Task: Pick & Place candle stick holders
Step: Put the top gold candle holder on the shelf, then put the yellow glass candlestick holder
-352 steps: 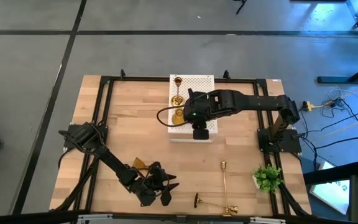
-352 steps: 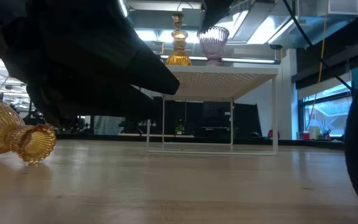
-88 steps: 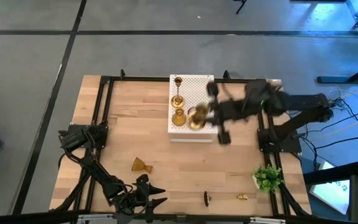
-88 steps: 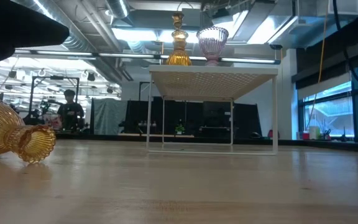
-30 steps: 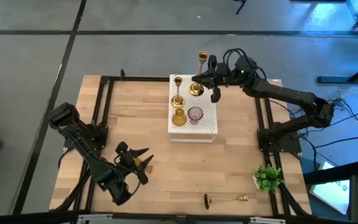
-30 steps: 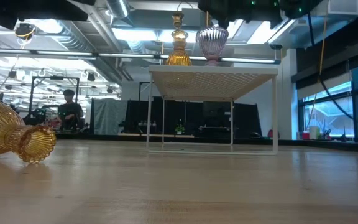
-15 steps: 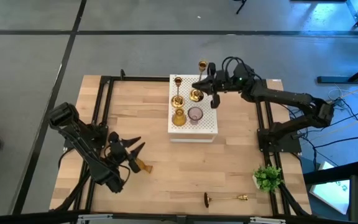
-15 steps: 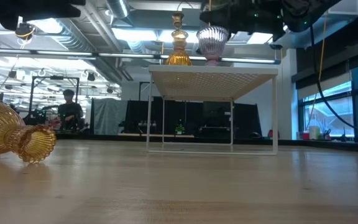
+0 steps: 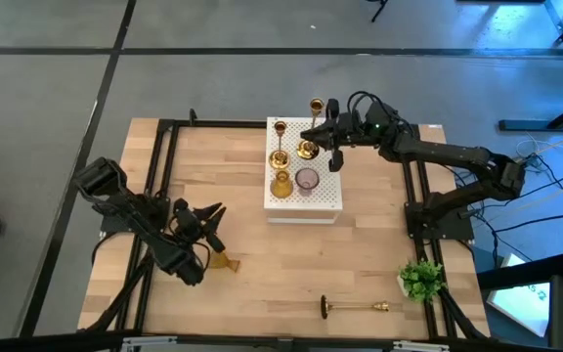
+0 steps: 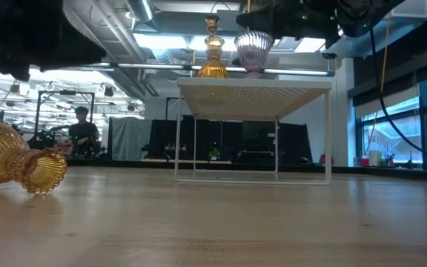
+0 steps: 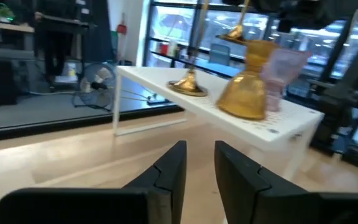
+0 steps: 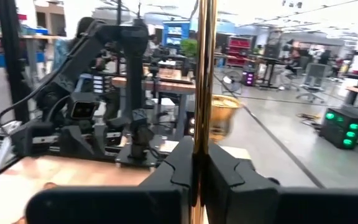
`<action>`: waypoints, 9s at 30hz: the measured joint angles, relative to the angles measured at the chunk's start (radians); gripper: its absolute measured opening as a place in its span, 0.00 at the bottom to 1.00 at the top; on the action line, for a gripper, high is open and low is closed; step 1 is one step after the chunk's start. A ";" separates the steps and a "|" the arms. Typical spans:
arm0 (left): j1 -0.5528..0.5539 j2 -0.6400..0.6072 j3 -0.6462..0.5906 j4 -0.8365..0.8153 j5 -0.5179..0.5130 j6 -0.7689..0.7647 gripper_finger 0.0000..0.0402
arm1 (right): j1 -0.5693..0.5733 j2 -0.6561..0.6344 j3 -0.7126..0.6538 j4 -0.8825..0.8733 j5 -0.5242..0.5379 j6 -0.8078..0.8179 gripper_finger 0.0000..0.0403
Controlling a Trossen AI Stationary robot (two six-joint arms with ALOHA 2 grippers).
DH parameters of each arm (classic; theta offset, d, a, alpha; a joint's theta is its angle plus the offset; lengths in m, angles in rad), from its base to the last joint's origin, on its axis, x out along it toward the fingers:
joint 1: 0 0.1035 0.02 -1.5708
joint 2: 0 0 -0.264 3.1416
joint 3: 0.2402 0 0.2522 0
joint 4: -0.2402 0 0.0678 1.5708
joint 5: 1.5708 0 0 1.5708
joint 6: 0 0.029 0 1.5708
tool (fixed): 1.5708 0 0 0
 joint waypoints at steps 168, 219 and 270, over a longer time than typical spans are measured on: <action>0.441 -0.445 -0.456 2.267 1.304 2.287 0.00 | -0.085 0.245 0.000 0.045 -0.294 -0.035 0.10; 0.412 -0.445 -0.456 2.268 1.304 2.297 0.00 | -0.085 0.091 0.001 -0.174 -0.160 -0.076 0.55; 0.287 -0.445 -0.456 2.204 1.326 1.893 0.00 | 0.246 -0.364 0.000 -0.974 0.073 0.096 0.55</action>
